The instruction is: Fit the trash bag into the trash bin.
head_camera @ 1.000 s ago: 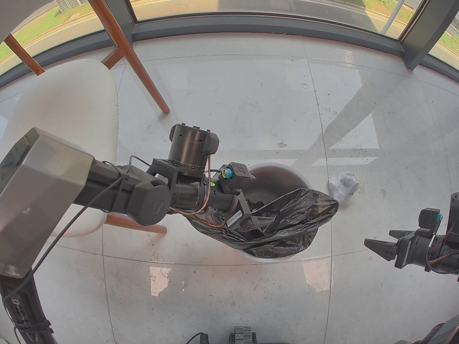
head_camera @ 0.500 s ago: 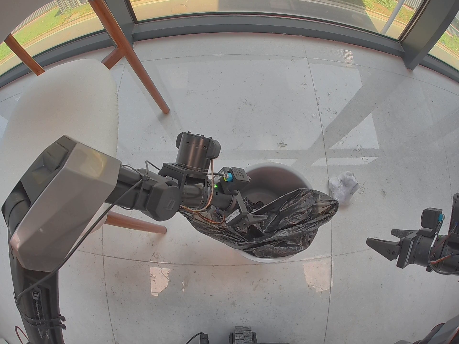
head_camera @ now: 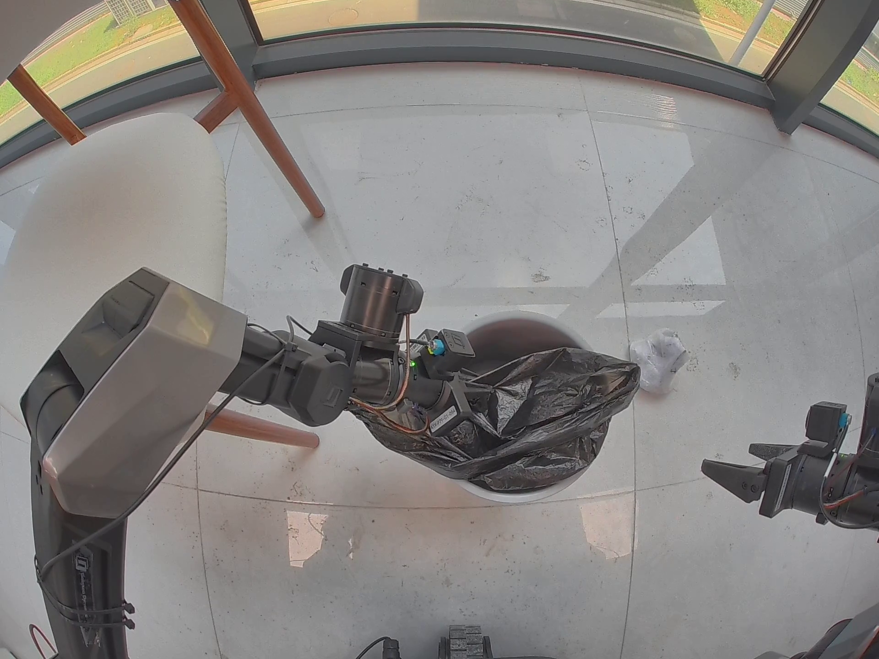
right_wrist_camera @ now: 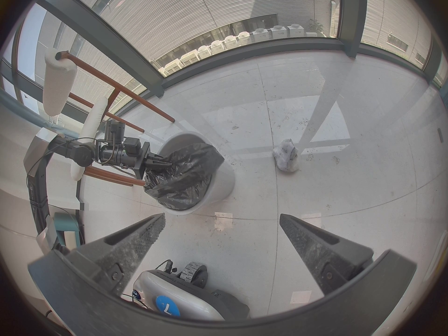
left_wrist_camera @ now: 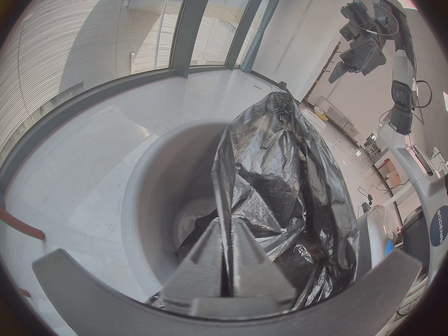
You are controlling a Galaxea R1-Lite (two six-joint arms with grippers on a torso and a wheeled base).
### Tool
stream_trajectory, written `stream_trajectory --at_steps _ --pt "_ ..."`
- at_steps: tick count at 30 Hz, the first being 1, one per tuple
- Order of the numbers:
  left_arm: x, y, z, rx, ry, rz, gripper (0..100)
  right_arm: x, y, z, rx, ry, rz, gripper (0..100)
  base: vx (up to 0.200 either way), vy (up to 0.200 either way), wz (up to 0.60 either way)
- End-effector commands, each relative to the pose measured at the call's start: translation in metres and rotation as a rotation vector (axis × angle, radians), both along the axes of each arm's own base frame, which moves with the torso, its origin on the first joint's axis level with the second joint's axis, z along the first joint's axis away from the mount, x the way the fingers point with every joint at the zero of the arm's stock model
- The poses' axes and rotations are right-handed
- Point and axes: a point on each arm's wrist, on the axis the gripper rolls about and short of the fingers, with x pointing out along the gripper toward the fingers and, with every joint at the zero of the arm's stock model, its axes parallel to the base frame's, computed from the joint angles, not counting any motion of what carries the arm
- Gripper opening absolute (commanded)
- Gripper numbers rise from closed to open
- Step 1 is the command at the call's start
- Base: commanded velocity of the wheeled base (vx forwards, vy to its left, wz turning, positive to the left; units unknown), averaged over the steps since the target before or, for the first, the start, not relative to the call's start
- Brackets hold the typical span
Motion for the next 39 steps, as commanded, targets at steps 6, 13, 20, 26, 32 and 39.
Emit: stream_trajectory --at_steps 6,13,20,26,32,39 --pt "0.002 -0.007 0.041 -0.033 -0.038 -0.003 0 0.0 0.0 -0.002 -0.001 0.011 0.001 100 0.0 0.0 0.0" --pt "0.001 -0.015 0.077 -0.068 -0.053 0.007 0 -0.001 0.0 -0.003 -0.001 0.012 0.001 100 0.0 0.0 0.0" --pt "0.007 -0.036 0.095 -0.088 -0.05 0.047 0 -0.001 0.0 -0.002 0.001 0.006 0.002 100 0.0 0.0 0.0" --pt "0.005 -0.048 0.062 -0.014 0.074 0.075 0 -0.001 -0.001 -0.002 0.001 0.005 0.001 100 0.0 0.0 0.0" --pt "0.008 -0.057 0.029 0.039 0.141 0.072 0 -0.002 -0.001 -0.001 0.002 0.0 0.001 100 0.0 0.0 0.0" --pt "0.006 -0.057 0.009 0.114 0.221 0.088 0 -0.007 -0.001 0.0 0.004 -0.01 0.002 100 0.0 0.0 0.0"
